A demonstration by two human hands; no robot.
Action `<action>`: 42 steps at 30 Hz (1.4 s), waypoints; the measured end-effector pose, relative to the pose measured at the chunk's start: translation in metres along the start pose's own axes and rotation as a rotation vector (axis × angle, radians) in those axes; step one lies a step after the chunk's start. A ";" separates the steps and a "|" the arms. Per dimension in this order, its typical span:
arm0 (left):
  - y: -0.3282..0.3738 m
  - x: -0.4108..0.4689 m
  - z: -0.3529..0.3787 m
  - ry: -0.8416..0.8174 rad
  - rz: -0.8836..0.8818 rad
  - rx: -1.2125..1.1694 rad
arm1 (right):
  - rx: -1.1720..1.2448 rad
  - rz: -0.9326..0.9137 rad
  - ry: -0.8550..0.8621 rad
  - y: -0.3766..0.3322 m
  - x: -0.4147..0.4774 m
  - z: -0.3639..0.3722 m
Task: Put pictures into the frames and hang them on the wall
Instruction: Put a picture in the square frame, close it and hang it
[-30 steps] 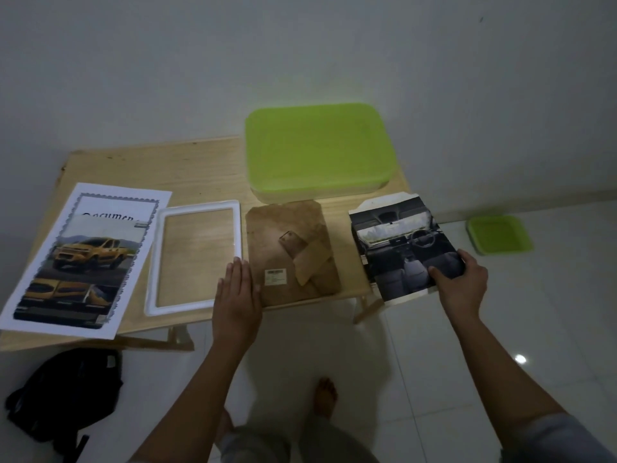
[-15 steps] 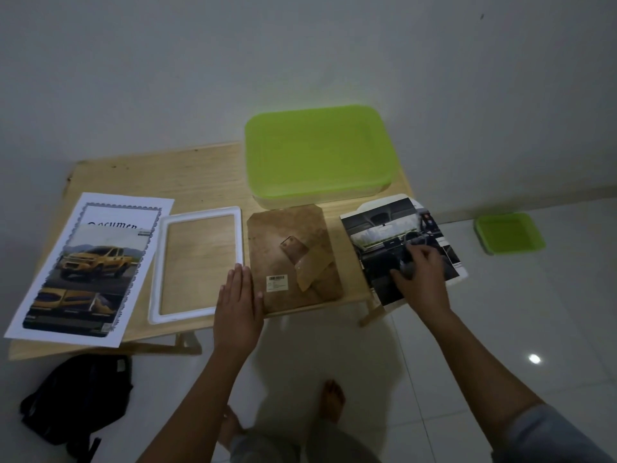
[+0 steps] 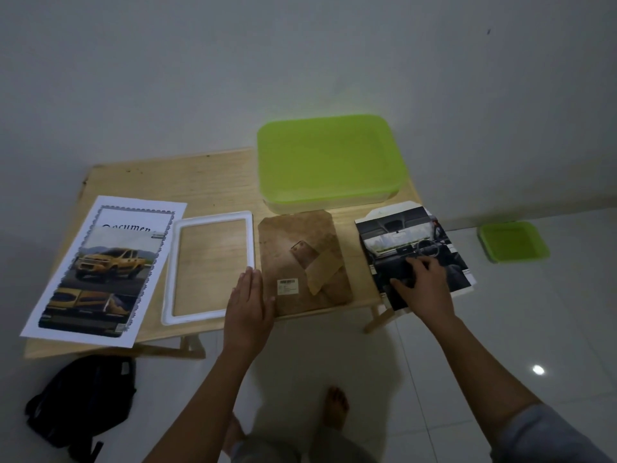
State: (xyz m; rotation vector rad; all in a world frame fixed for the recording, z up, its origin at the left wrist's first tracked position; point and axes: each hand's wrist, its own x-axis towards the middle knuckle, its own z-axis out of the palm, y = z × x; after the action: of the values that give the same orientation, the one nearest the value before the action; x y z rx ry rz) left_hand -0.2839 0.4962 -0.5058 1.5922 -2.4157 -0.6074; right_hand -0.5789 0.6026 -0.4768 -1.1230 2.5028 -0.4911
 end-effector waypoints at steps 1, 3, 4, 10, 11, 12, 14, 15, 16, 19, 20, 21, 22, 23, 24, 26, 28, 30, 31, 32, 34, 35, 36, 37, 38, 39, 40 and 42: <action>-0.001 0.000 -0.001 -0.010 0.005 -0.006 | 0.017 0.021 0.000 0.000 0.000 0.000; -0.006 0.001 -0.005 -0.021 0.014 -0.009 | 0.056 0.069 -0.013 -0.002 0.000 -0.001; -0.007 0.002 -0.006 -0.019 0.026 -0.007 | 0.068 0.085 -0.016 -0.003 0.001 -0.001; -0.005 0.005 -0.024 -0.008 0.080 0.023 | 0.088 0.160 0.015 -0.027 -0.004 -0.001; -0.006 0.006 -0.028 -0.031 0.083 0.024 | 0.106 0.161 0.025 -0.036 -0.005 0.001; -0.009 0.009 -0.031 -0.044 0.106 0.028 | 0.123 0.142 0.026 -0.049 -0.007 0.003; -0.017 0.015 -0.036 -0.096 0.136 0.006 | 0.142 0.069 0.007 -0.079 -0.013 0.009; -0.024 0.017 -0.041 -0.123 0.137 -0.011 | 0.141 0.021 -0.009 -0.098 -0.017 0.015; -0.032 0.020 -0.047 -0.118 0.143 -0.018 | 0.133 -0.026 -0.024 -0.118 -0.021 0.023; -0.067 0.019 -0.074 0.009 0.125 -0.082 | 0.166 -0.203 -0.053 -0.180 -0.037 0.053; -0.084 0.017 -0.087 0.048 0.097 -0.111 | 0.177 -0.267 -0.093 -0.200 -0.042 0.069; -0.102 0.014 -0.099 0.082 0.072 -0.126 | 0.181 -0.326 -0.111 -0.218 -0.047 0.085; -0.125 0.010 -0.110 0.116 0.054 -0.125 | 0.209 -0.343 -0.131 -0.242 -0.056 0.100; -0.148 0.007 -0.121 0.157 0.038 -0.116 | 0.256 -0.351 -0.142 -0.266 -0.068 0.113; -0.169 0.004 -0.129 0.198 0.015 -0.107 | 0.283 -0.377 -0.150 -0.287 -0.080 0.125; -0.219 -0.003 -0.144 0.242 -0.074 -0.098 | 0.303 -0.426 -0.211 -0.330 -0.103 0.152; -0.261 -0.008 -0.154 0.234 -0.175 -0.099 | 0.279 -0.458 -0.320 -0.364 -0.121 0.177; -0.291 -0.013 -0.159 0.208 -0.221 -0.061 | 0.293 -0.424 -0.374 -0.385 -0.131 0.203; -0.302 -0.017 -0.160 0.165 -0.225 -0.023 | 0.290 -0.387 -0.391 -0.392 -0.135 0.214; -0.312 -0.021 -0.158 0.111 -0.213 0.010 | 0.263 -0.353 -0.391 -0.400 -0.141 0.222; -0.324 -0.028 -0.151 0.030 -0.187 0.010 | 0.238 -0.276 -0.396 -0.410 -0.149 0.232; -0.328 -0.030 -0.147 0.004 -0.180 0.002 | 0.266 -0.228 -0.404 -0.416 -0.153 0.234; -0.329 -0.031 -0.146 -0.016 -0.175 0.003 | 0.305 -0.185 -0.398 -0.421 -0.155 0.236; -0.329 -0.033 -0.146 -0.032 -0.173 0.007 | 0.339 -0.157 -0.372 -0.425 -0.156 0.238; -0.329 -0.034 -0.145 -0.037 -0.175 0.010 | 0.366 -0.129 -0.325 -0.429 -0.154 0.239; -0.329 -0.033 -0.144 -0.036 -0.178 0.008 | 0.409 -0.102 -0.264 -0.431 -0.150 0.243; -0.330 -0.033 -0.143 -0.033 -0.181 0.002 | 0.456 -0.061 -0.210 -0.433 -0.145 0.247; -0.331 -0.033 -0.142 -0.033 -0.183 0.002 | 0.527 0.023 -0.156 -0.435 -0.134 0.248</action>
State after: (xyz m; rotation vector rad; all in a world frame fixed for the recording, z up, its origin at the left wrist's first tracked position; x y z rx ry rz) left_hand 0.0585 0.3804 -0.5192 1.8312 -2.3097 -0.6670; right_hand -0.1052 0.3919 -0.4770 -0.8821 2.0700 -0.9466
